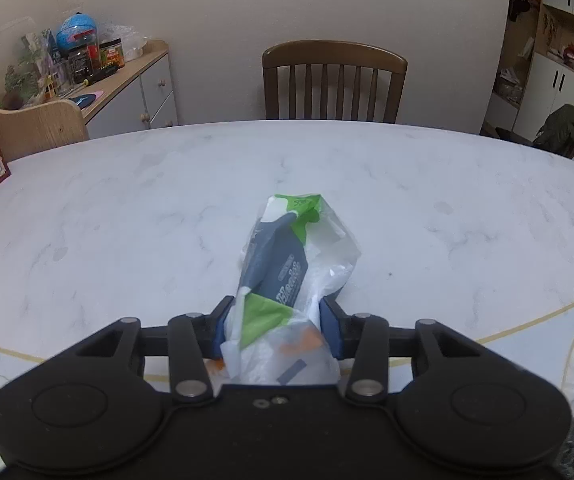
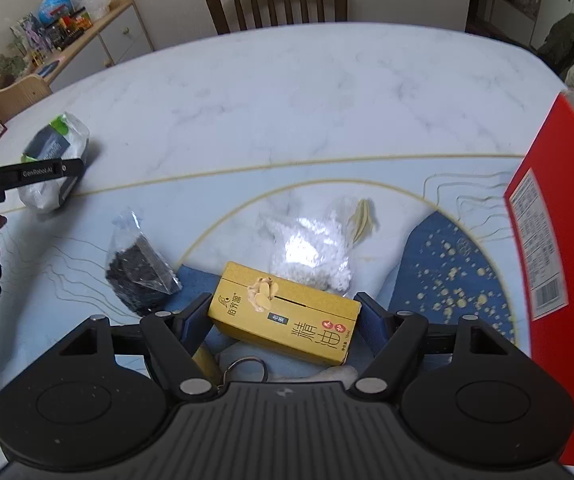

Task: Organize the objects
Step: 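Grasp white wet-wipe pack with left tool while right tool grasps yellow box, then carry wipe pack with left tool while right tool carries yellow box over red box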

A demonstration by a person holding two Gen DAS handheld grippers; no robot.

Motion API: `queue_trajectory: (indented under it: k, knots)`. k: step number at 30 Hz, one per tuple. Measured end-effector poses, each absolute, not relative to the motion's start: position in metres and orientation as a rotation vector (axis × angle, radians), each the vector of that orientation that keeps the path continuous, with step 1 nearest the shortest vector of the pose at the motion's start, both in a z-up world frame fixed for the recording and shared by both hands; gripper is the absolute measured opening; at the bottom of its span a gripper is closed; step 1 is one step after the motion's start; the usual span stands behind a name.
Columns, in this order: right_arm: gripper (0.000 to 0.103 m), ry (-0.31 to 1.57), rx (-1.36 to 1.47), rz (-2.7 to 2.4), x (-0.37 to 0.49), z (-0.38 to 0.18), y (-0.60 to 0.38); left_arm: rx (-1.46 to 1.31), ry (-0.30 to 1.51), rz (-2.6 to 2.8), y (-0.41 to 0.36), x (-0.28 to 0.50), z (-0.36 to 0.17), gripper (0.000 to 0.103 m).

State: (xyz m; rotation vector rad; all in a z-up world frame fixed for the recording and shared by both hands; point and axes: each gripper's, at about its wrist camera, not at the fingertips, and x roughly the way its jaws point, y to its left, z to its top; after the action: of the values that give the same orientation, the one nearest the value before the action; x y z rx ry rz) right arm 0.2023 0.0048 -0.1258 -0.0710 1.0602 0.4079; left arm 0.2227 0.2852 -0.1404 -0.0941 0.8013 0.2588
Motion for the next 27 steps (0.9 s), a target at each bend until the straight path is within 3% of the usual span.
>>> queue_trajectory:
  k: [27]
  knots:
    - [0.075, 0.915, -0.023, 0.450, 0.153, 0.004, -0.077, -0.107, 0.776, 0.003, 0.166, 0.143, -0.001, 0.044]
